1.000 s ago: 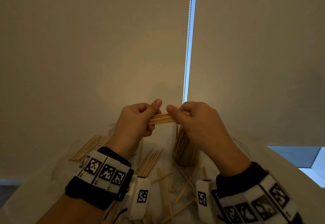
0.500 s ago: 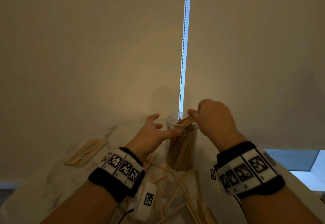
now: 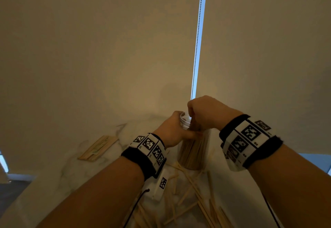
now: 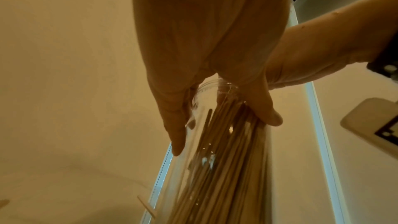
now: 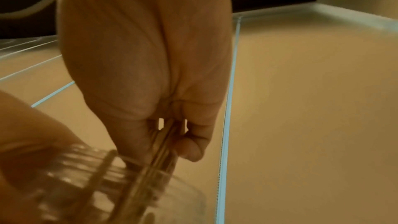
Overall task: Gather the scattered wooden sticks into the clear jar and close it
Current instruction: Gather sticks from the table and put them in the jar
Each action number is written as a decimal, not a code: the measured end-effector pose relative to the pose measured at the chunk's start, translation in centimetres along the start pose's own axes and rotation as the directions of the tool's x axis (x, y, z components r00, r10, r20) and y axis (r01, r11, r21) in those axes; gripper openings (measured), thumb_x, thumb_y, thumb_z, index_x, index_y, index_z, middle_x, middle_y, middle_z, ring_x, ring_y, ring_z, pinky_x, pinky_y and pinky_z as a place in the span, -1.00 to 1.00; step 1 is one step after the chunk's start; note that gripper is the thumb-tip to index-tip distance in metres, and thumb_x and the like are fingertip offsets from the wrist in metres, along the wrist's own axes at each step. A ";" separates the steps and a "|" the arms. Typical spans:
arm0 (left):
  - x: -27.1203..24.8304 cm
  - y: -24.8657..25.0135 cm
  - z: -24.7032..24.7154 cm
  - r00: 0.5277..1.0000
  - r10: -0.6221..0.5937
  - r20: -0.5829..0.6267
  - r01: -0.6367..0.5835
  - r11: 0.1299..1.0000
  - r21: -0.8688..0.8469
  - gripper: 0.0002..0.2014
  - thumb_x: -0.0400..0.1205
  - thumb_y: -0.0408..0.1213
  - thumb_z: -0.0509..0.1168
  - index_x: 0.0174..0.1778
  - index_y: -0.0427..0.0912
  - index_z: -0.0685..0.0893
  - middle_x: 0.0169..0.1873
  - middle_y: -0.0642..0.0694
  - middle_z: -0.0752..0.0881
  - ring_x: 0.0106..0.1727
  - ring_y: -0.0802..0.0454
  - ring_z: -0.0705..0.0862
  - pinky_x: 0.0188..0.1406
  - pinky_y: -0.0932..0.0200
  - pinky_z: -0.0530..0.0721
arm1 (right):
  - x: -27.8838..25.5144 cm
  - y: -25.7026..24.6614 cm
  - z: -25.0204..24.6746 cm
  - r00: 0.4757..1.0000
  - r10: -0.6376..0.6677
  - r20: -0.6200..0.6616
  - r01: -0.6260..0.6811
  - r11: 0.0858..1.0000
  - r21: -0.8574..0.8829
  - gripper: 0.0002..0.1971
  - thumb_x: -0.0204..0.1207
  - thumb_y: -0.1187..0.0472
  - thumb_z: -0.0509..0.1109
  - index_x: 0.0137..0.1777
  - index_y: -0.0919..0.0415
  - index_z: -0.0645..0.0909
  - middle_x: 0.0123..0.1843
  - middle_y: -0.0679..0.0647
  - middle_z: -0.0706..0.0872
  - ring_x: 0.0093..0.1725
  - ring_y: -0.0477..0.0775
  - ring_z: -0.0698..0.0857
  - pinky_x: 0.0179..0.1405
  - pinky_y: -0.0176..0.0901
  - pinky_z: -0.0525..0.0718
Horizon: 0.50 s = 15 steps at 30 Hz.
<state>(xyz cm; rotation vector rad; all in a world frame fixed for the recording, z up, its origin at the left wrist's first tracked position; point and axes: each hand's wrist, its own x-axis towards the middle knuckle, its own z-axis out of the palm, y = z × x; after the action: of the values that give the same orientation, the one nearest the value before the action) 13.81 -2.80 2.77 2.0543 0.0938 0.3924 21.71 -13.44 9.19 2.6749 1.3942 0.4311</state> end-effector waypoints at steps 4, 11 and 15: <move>-0.1 -0.1 0.0 0.998 0.055 -0.005 -0.055 0.998 -0.018 -0.66 0.39 -0.46 0.63 -0.06 -0.03 0.71 -0.14 -0.04 0.80 -0.09 0.13 0.79 0.07 0.04 0.77 | -0.3 -0.1 -0.3 0.984 0.010 0.178 -0.060 0.958 0.280 -0.75 0.68 0.19 0.24 0.26 0.03 0.68 0.22 0.05 0.73 0.16 0.09 0.66 0.04 -0.16 0.52; -1.4 -2.1 -1.4 0.902 -0.420 0.102 0.326 0.815 0.479 -0.07 0.43 0.16 0.57 0.64 -0.17 0.36 0.55 -0.12 0.51 0.52 0.01 0.53 0.44 0.11 0.51 | -3.1 3.9 0.5 0.915 0.385 -0.125 -0.250 0.781 0.573 -0.73 0.66 0.05 0.27 -0.05 0.19 0.72 -0.06 0.09 0.78 -0.04 0.14 0.72 -0.15 -0.15 0.55; -2.2 -4.4 -1.8 0.836 -0.545 -0.060 0.362 0.467 0.807 -0.25 0.57 0.34 0.31 0.36 -0.29 0.61 0.33 -0.20 0.66 0.37 -0.19 0.59 0.18 0.07 0.54 | -3.0 5.3 5.4 0.857 0.408 0.314 -0.502 0.795 0.339 -0.80 0.61 0.19 0.30 -0.09 0.31 0.69 -0.18 0.17 0.81 -0.30 0.10 0.77 -0.41 -0.21 0.65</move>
<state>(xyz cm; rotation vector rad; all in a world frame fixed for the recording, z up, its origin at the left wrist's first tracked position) 11.62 0.43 -0.70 2.8122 0.8273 -0.2978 25.79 -18.68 4.55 3.2789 0.8257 -0.1722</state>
